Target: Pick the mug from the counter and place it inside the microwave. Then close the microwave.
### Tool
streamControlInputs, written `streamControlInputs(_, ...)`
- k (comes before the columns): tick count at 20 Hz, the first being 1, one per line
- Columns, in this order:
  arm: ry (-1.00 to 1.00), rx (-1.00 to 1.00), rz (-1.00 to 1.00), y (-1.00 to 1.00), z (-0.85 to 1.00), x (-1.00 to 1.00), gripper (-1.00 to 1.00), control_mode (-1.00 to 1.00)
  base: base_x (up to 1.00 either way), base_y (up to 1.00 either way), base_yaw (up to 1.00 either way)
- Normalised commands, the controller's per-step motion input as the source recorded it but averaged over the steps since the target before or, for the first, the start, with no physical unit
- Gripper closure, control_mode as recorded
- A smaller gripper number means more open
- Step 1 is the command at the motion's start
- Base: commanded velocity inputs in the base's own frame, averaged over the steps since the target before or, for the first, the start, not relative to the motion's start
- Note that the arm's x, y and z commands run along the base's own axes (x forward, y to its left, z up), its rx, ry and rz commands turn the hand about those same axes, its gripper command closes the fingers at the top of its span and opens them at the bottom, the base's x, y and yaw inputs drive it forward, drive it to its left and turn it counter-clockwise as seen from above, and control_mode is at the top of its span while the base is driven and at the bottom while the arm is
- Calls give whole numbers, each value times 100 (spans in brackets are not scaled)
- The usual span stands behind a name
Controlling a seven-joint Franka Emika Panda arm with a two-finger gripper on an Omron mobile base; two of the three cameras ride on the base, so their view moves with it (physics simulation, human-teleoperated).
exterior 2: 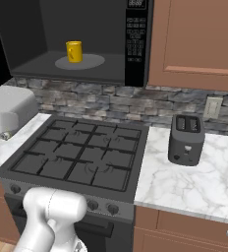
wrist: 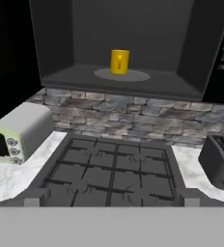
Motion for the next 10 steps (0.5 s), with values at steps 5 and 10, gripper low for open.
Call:
streamControlInputs(5,-23,0,-1,11,7,-35,-100,-100,0,0,0)
streamControlInputs(10,-30,0,0,30,29,-23,-100,-100,0,0,0)
